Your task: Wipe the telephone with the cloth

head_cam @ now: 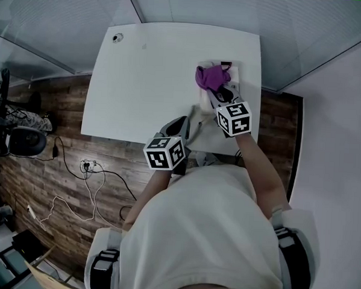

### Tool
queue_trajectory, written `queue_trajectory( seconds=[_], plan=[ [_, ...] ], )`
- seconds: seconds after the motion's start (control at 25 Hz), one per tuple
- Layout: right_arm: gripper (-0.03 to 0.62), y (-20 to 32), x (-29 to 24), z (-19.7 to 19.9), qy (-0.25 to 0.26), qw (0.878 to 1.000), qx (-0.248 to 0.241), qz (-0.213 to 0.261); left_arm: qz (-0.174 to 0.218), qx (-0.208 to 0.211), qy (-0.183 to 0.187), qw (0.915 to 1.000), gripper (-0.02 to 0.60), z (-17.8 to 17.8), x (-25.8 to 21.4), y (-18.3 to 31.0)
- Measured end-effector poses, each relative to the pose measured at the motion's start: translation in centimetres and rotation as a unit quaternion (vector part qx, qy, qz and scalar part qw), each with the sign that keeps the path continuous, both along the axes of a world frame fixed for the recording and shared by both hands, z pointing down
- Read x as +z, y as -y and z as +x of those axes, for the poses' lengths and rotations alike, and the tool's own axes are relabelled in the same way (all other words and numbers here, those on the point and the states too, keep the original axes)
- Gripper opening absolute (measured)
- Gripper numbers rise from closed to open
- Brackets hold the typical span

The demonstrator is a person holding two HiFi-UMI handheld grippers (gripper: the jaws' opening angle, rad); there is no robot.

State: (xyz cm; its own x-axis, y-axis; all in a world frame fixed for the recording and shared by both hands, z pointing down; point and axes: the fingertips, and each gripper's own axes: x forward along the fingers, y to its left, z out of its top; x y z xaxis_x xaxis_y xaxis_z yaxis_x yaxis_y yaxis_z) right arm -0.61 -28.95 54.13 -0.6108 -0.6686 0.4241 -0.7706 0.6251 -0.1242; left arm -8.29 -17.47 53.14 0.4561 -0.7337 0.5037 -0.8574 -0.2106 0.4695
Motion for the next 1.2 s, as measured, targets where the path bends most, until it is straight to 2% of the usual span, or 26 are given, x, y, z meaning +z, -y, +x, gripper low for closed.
queue_trajectory(
  seconds=[1.2],
  plan=[
    [0.114, -7.0, 3.1, 1.1, -0.029, 0.999, 0.005, -0.034, -0.007, 0.0, -0.008, 0.9999, 0.021, -0.2, 0.2, -4.9]
  ],
)
